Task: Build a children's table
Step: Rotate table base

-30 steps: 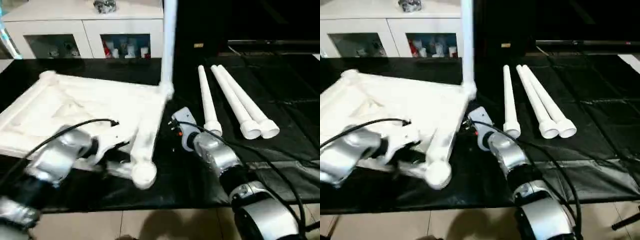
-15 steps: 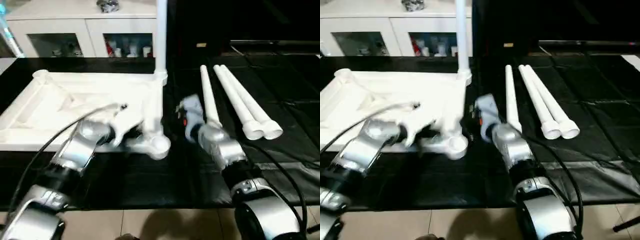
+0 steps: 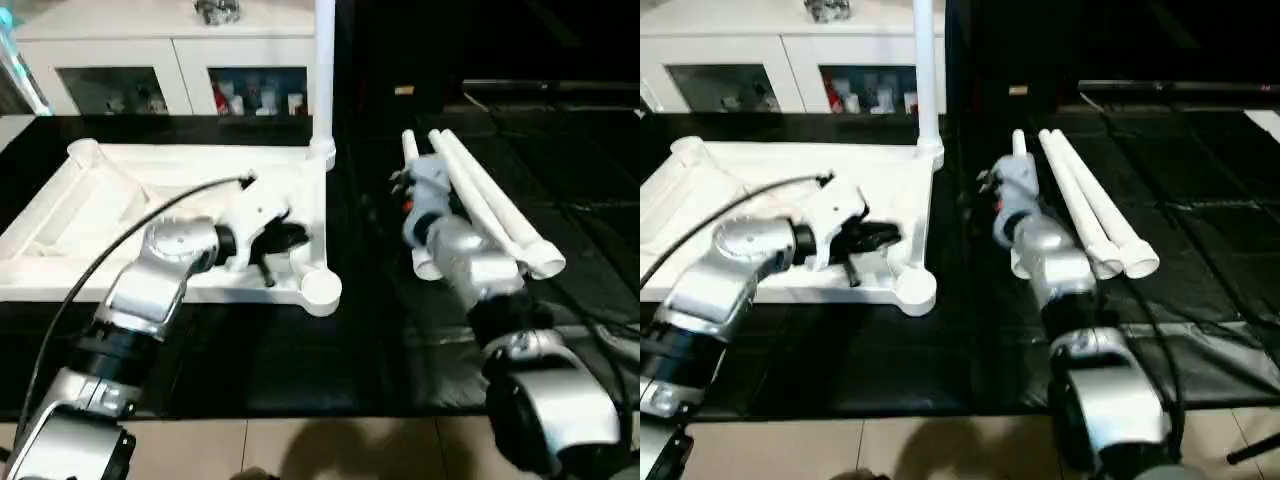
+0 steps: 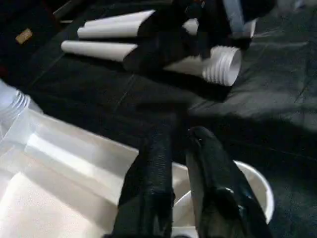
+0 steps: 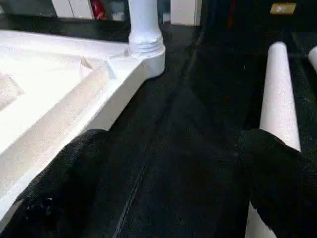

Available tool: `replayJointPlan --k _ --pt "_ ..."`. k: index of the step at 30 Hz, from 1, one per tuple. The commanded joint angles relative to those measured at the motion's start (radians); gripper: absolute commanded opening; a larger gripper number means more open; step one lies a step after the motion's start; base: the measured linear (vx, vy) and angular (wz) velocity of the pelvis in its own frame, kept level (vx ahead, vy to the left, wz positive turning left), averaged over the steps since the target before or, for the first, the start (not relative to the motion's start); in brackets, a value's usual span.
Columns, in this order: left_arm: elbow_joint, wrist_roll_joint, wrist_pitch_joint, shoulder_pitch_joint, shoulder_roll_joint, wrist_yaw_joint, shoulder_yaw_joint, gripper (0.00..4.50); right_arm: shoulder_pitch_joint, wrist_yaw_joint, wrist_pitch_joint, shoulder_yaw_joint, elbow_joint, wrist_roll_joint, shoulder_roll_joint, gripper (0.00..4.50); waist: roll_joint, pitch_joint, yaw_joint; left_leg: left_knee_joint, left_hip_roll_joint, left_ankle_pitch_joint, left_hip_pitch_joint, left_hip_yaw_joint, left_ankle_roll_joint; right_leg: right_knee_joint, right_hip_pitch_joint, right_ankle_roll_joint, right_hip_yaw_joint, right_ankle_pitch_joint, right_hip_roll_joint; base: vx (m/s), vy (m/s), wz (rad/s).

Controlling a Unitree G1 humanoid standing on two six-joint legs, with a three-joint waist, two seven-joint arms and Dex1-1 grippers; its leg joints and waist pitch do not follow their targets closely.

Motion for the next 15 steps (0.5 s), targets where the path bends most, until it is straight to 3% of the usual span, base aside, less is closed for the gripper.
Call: replayJointPlan --k 1,7,11,15 --pt "-0.049 -0.025 0.018 0.001 0.016 -0.022 -0.002 1.08 -0.03 -0.025 0.012 -0.018 0.02 0.01 -0.007 4.5 0.001 -0.074 0.0 -0.063 0.056 -0.172 0.022 -0.025 0.0 -0.063 0.053 -0.209 0.055 -0.162 -0.092 0.0 0.0 0.0" --pt "-0.081 -0.022 0.025 -0.003 0.022 -0.011 -0.007 1.55 -0.08 -0.034 0.026 -0.043 0.098 0.028 -0.008 4.5 0.0 -0.073 -0.003 -0.063 0.055 -0.183 0.022 -0.024 -0.006 -0.063 0.052 -0.21 0.055 -0.171 -0.09 0.0 0.0 0.0" --pt "-0.119 -0.02 0.055 0.002 0.026 -0.009 -0.007 1.87 -0.147 -0.146 -0.032 -0.036 0.26 -0.034 -0.057 4.5 -0.001 -0.074 0.001 -0.061 0.054 -0.178 0.025 -0.023 -0.017 -0.063 0.051 -0.217 0.055 -0.17 -0.091 0.0 0.0 0.0" --pt "-0.146 -0.027 0.079 0.013 0.036 -0.012 -0.006 2.22 -0.177 -0.175 0.0 -0.061 0.302 -0.017 -0.074 4.5 -0.001 -0.074 0.001 -0.06 0.053 -0.173 0.021 -0.023 -0.011 -0.058 0.054 -0.209 0.054 -0.149 -0.088 0.0 0.0 0.0"
